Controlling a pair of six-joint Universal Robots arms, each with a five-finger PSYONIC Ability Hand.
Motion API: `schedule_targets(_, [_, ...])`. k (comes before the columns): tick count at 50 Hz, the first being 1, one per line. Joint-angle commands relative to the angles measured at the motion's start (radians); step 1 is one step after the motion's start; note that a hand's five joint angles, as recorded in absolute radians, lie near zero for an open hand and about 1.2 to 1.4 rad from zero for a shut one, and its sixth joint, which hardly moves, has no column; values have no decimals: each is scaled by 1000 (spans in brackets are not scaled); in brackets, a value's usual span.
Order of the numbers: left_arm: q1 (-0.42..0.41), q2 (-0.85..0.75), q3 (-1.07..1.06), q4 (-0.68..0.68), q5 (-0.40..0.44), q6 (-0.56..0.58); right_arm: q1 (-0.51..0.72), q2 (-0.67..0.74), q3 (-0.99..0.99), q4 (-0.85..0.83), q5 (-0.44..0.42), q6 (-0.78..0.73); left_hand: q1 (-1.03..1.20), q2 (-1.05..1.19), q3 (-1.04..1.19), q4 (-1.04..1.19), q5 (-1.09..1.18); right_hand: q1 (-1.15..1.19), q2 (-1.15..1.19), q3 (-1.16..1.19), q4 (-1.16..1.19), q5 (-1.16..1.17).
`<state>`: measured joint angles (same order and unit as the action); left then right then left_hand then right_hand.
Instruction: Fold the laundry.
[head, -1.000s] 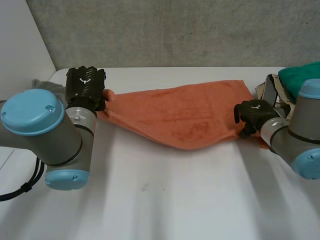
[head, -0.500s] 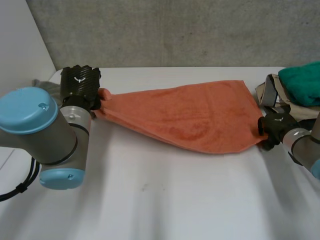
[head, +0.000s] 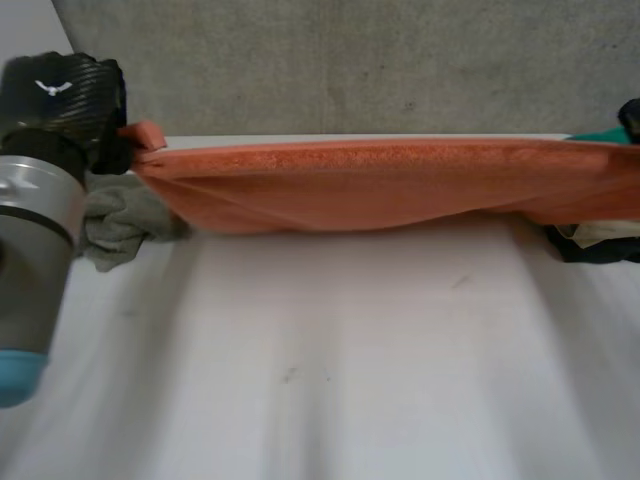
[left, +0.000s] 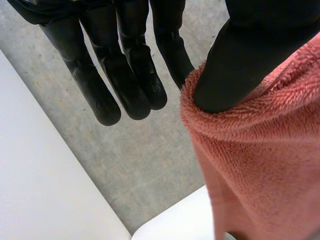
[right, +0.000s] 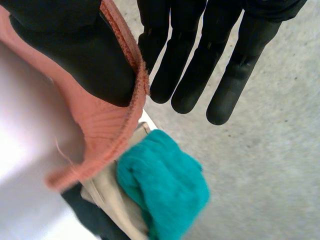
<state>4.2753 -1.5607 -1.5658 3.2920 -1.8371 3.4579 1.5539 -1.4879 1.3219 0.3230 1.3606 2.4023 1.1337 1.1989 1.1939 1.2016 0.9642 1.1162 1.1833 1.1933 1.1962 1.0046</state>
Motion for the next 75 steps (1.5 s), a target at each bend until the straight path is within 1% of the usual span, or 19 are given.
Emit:
schedule_targets(1, [5,24,29,-124,2,4,-2,-45,-15,146,9,-150,263,197,202,195,258,280,213,203,200,217])
schedule_targets(5, [-2,-36,16,-130,4,6,61,15,-4,143,26,-158,263,197,202,195,258,280,213,203,200,217])
schedule_targets(6, [-2,-106,26,-130,2,7,83,43,-9,145,37,-160,263,197,202,195,258,280,213,203,200,217])
schedule_targets(10, [5,-244,70,-129,-1,4,149,190,-35,137,123,-166,263,197,202,195,258,280,213,203,200,217])
schedule_targets(18, [9,-522,358,-129,-13,9,169,435,-236,24,193,-166,263,197,202,195,258,280,213,203,200,217])
schedule_targets(22, [9,-593,588,-126,-10,21,193,475,-378,-158,193,-150,263,197,202,195,258,280,213,203,200,217])
schedule_targets(26, [11,-624,835,-79,-5,59,221,472,-475,-480,192,-129,263,197,202,195,258,280,213,203,200,217])
schedule_targets(27, [12,-627,915,-33,-5,75,227,460,-481,-636,186,-121,263,197,202,195,258,280,213,203,200,217])
schedule_targets(30, [12,-621,992,49,-8,90,236,431,-475,-859,176,-114,263,197,202,195,258,280,213,203,200,217])
schedule_targets(32, [20,-613,1007,115,-13,98,241,420,-466,-915,169,-114,263,197,202,195,258,280,213,203,200,217])
schedule_targets(37, [24,-602,965,144,-14,92,256,413,-435,-894,158,-112,263,197,202,195,258,280,213,203,200,217])
schedule_targets(44, [54,-538,686,133,-21,53,276,411,-271,-786,153,-83,263,197,202,195,258,280,213,203,200,217])
schedule_targets(49, [57,-515,452,136,-16,-29,269,411,-123,-684,153,-51,263,197,202,195,258,280,213,203,200,217])
schedule_targets(54, [61,-532,253,149,-14,-117,264,429,41,-605,152,-11,263,197,202,195,258,280,213,203,200,217])
schedule_targets(61, [86,-610,133,149,-14,-163,261,475,152,-591,153,34,263,197,202,195,258,280,213,203,200,217])
schedule_targets(65, [103,-610,95,136,-8,-161,264,466,197,-569,153,34,-27,-92,-87,-95,-32,280,213,203,200,217])
schedule_targets(66, [104,-595,80,135,-5,-157,265,466,201,-562,152,34,-231,-296,-291,-299,-236,280,213,203,200,217])
schedule_targets(71, [107,-466,20,124,19,-154,250,440,229,-530,144,37,-603,-668,-663,-670,-608,280,213,203,200,217])
schedule_targets(75, [110,-381,-25,126,122,-146,218,393,260,-516,107,50,-797,-862,-857,-865,-802,280,213,203,200,217])
